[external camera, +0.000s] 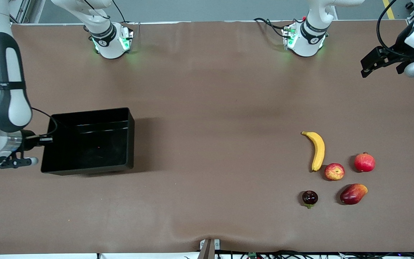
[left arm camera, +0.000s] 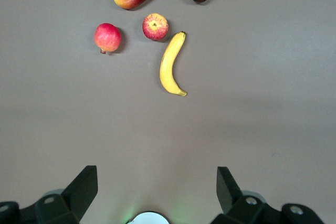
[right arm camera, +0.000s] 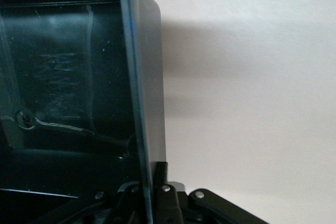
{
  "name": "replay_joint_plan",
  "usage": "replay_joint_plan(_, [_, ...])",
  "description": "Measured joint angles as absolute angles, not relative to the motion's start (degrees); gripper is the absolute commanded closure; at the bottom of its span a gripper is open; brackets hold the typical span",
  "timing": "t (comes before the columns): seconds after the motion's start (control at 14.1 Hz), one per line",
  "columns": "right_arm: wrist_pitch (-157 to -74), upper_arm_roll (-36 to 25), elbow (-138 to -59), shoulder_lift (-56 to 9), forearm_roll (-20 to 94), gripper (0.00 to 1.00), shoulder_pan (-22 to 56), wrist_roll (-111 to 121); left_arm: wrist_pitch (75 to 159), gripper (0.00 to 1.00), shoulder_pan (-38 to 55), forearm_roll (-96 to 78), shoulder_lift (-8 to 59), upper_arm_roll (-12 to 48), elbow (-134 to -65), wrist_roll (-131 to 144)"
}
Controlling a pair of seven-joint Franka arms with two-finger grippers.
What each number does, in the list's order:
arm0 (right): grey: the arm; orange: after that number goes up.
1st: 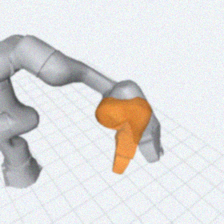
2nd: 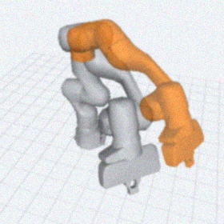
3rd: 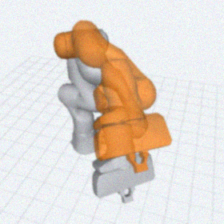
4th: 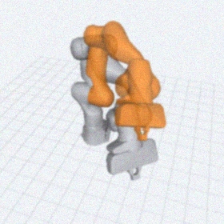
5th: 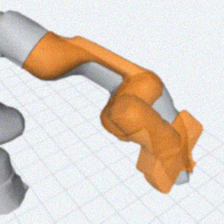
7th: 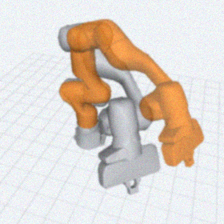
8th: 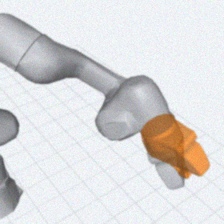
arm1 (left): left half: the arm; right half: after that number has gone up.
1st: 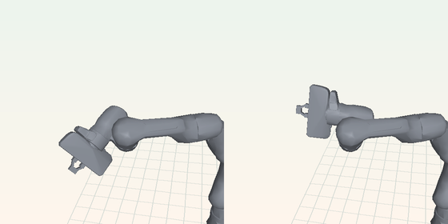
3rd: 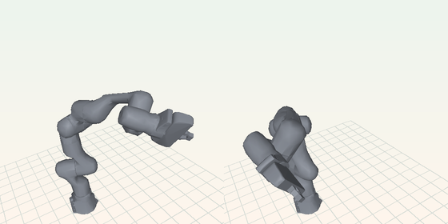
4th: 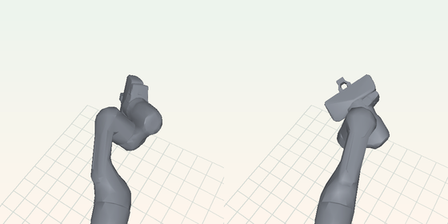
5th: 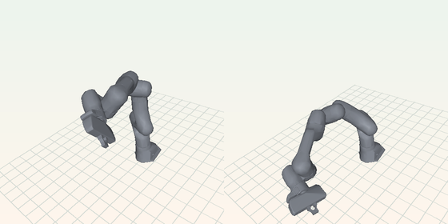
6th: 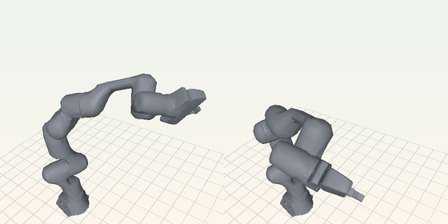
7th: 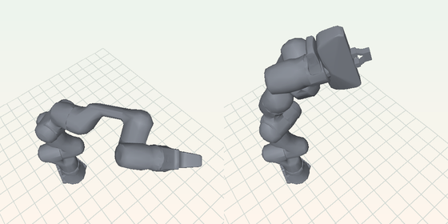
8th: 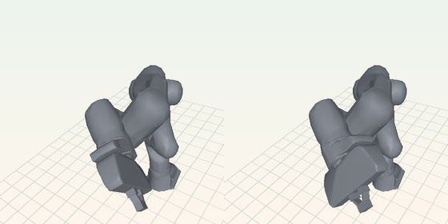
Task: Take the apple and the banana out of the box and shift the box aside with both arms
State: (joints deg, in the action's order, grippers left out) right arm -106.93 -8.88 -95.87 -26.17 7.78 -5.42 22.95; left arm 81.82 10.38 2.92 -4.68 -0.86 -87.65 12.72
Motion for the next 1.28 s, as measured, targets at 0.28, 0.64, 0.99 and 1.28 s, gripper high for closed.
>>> replay_joint_plan(0.28, [-107.74, -8.88, -96.24, -29.69, 6.88, 1.00, -9.79, 24.25, 81.82, 0.00, 10.05, 2.90, -4.73, 0.49, -87.80, 12.72])
replay_joint_plan(0.64, [-109.66, -8.49, -96.25, -32.30, 6.84, 1.00, -10.73, 23.86, 81.82, 0.00, 8.84, 2.90, -4.73, 1.13, -87.95, 12.72])
replay_joint_plan(0.99, [-112.31, -8.26, -96.25, -33.22, 6.84, 1.00, -10.69, 23.42, 81.82, 0.00, 8.12, 2.88, -4.73, 1.50, -88.07, 12.72])
replay_joint_plan(1.28, [-113.71, -8.31, -96.24, -34.11, 6.84, 0.65, -10.81, 23.10, 81.86, 0.00, 7.69, 2.69, -4.73, 1.49, -88.29, 12.72])
